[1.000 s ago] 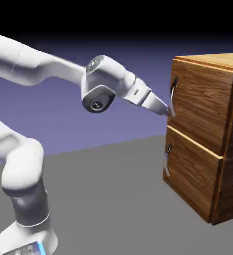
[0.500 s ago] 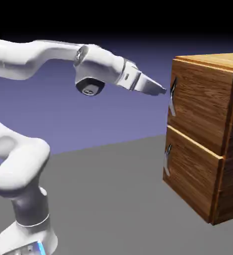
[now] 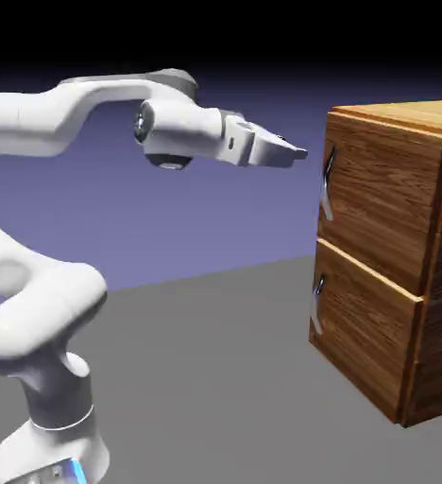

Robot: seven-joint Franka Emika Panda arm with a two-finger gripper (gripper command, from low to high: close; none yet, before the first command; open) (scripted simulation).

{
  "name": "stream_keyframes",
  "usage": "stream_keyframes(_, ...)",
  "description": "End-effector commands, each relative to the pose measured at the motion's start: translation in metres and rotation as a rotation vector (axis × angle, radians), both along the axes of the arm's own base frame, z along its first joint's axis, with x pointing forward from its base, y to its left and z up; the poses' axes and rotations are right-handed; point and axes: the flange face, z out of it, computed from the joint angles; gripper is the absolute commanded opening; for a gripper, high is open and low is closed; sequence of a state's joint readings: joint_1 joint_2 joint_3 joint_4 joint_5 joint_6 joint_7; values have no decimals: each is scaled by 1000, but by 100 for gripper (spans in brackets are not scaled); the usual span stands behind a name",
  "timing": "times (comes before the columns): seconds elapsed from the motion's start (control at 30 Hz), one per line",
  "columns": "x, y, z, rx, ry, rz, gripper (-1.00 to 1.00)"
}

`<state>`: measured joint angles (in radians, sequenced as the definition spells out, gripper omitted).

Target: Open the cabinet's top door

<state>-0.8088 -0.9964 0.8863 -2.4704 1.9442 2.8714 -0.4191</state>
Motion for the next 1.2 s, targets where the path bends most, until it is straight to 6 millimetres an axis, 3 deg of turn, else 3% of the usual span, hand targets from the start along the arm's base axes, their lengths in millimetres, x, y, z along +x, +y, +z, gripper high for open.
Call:
stream_keyframes(0.0, 2, 4, -3, -3, -11, 1, 0)
stream_keyframes(0.33, 35, 38, -46, -39, -105, 9, 0)
stream_keyframes(0.7, 82, 60, -122, -73, -178, -9, 0)
stream_keyframes(0.73, 82, 60, -122, -73, -178, -9, 0)
stream_keyframes(0.9, 132, 57, -122, -73, -178, -9, 0)
stream_keyframes(0.93, 132, 57, -122, -73, -178, -9, -100)
stream_keyframes(1.17, 92, 34, -122, -59, -183, 140, -100)
